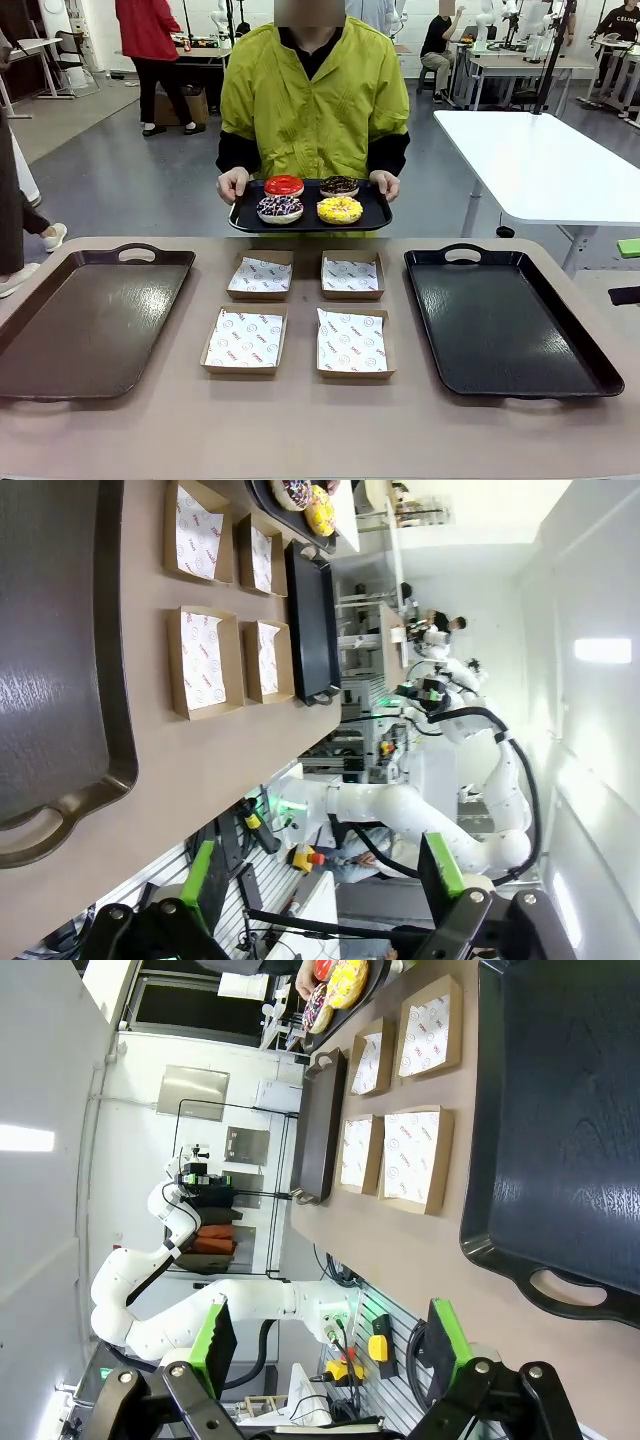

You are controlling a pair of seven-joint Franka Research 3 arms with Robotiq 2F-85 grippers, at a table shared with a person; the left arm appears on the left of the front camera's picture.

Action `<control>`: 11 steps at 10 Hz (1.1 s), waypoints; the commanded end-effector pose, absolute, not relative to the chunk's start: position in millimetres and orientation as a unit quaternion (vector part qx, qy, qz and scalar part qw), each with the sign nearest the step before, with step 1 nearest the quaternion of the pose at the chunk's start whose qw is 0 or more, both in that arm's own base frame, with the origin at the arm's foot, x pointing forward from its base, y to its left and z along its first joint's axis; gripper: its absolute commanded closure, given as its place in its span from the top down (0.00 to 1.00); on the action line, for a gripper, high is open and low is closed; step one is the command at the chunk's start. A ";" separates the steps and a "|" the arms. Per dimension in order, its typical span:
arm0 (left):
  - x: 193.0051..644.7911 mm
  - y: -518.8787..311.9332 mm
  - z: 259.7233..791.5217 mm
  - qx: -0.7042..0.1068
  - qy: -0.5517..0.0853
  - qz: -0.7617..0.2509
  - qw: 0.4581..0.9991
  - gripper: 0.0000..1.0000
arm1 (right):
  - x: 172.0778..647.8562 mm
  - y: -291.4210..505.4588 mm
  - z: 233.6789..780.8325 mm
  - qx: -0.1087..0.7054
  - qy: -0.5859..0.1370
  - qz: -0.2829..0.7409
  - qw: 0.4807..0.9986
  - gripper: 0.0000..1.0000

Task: Individually package the donuts and arrange them on the tray.
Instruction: Pick up one Paper togo box.

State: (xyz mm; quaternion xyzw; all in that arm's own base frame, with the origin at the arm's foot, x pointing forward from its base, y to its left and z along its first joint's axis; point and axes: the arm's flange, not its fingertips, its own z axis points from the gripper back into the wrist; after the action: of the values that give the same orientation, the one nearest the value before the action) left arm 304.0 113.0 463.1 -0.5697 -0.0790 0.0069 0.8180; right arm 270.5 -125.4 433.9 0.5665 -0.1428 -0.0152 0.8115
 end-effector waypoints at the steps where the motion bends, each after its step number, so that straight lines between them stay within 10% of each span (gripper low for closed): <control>1: 319.7 64.0 501.5 -0.486 -0.080 -0.009 0.870 1.00 | 271.7 -125.9 434.1 0.573 -0.148 -0.011 0.806 1.00; 5: 364.3 -50.7 524.0 -0.319 -0.042 -0.039 0.946 1.00 | 271.7 -125.9 434.1 0.573 -0.148 -0.011 0.806 1.00; 11: 399.1 -189.7 407.8 -0.039 -0.023 -0.099 0.994 1.00 | 271.7 -125.9 434.1 0.573 -0.148 -0.011 0.806 1.00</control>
State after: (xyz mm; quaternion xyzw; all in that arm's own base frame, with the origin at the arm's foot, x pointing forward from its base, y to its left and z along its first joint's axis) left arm 388.4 -184.2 415.5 -0.0672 -0.0203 -0.1122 0.9912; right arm 270.7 -124.9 434.0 0.5658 -0.1417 -0.0153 0.8122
